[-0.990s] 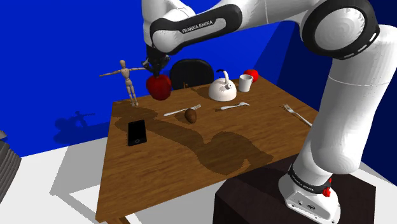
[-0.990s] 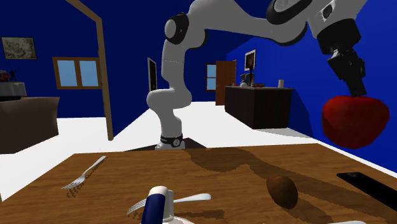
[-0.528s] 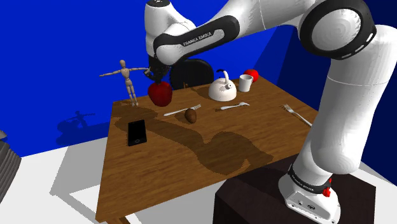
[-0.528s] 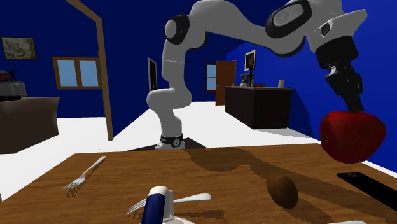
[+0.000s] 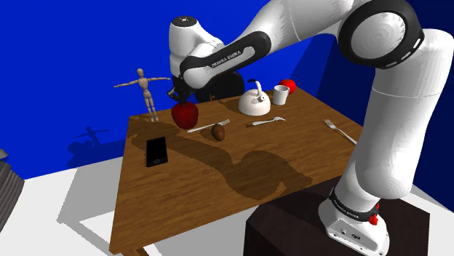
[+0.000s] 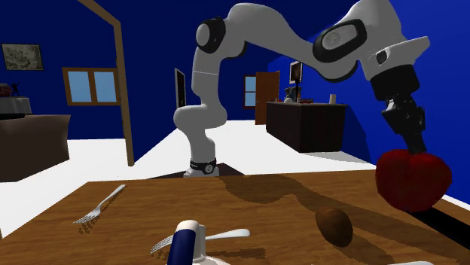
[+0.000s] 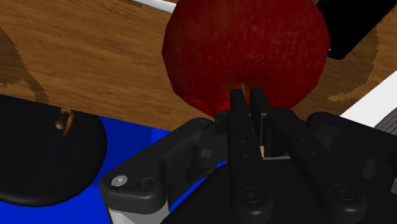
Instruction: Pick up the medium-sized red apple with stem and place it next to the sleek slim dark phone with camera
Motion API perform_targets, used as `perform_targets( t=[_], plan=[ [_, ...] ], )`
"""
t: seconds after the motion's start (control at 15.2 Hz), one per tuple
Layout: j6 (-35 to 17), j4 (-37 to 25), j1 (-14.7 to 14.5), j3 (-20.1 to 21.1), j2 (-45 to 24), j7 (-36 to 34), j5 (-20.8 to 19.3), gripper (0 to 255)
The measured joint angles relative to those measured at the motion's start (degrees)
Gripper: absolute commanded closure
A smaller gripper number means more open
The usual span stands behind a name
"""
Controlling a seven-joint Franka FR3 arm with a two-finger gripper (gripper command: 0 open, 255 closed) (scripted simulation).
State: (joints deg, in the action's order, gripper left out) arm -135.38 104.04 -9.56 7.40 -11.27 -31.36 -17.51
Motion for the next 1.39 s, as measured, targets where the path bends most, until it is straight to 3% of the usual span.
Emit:
perform_targets(
  t=[0.79,1.25,1.32,1.39],
  plan=[
    [-7.92,4.56,-0.35,-0.95,-3.68,-3.44,-3.13,255],
    [-8.64,5.14,-0.42,-1.05,-3.82,-3.82,-3.44,255],
    [-8.64,5.15,-0.42,-1.05,-3.82,-3.82,-3.44,0],
    [-8.65,5.14,-0.42,-1.05,-3.82,-3.83,-3.45,0]
  ],
)
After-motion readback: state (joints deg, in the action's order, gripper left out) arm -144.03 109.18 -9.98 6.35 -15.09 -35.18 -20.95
